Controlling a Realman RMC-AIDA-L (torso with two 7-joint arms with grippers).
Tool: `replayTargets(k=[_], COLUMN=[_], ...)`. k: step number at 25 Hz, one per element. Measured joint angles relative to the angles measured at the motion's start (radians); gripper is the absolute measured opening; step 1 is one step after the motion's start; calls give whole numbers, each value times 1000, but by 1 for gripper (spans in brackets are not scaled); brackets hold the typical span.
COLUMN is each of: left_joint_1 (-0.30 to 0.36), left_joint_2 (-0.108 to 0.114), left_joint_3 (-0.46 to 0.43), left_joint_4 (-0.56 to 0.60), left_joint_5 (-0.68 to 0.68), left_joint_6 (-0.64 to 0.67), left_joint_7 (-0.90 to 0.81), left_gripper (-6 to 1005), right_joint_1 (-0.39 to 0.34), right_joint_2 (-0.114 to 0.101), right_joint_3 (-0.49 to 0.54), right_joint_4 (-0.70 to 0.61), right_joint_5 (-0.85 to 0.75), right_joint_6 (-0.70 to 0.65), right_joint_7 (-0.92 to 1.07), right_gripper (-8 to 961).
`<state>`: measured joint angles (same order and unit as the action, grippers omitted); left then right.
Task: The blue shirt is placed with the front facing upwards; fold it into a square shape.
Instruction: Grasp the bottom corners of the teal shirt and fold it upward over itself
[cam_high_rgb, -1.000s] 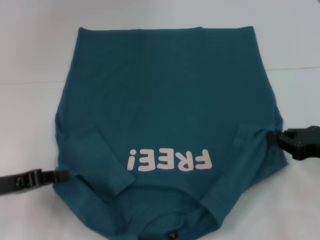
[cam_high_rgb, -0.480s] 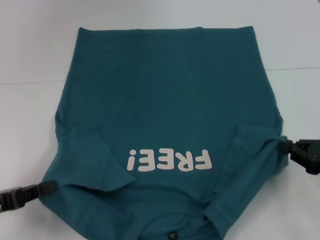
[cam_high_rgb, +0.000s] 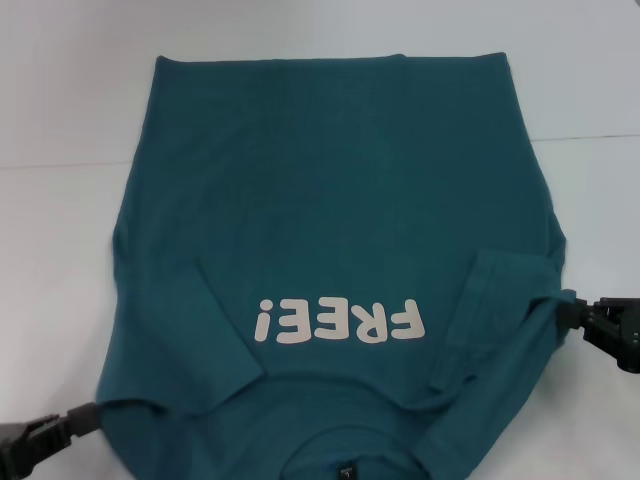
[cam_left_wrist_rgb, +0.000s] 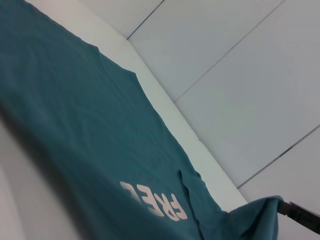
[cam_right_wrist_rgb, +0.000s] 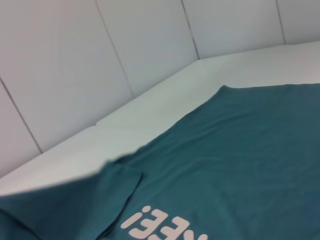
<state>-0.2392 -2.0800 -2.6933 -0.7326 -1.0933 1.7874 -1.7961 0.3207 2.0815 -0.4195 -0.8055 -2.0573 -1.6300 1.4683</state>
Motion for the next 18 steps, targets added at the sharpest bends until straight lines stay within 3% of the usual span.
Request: replayTargets(k=[10,18], left_joint_1=[35,16], left_joint_2=[10,24], left_joint_3=[-46,-42], left_joint_4=[37,29], left_joint_5=[-1,11], left_joint_6=[32,-25], left_joint_7=[44,-131], left_gripper=[41,45], right_joint_1=[-3,-3], right_joint_2=[2,2], right_joint_3=[-5,-5], right_joint_4=[1,1], right_joint_5=[-4,-4], right_joint_6=[-33,-24], right_joint_7=[-6,-6], right_gripper=[38,37])
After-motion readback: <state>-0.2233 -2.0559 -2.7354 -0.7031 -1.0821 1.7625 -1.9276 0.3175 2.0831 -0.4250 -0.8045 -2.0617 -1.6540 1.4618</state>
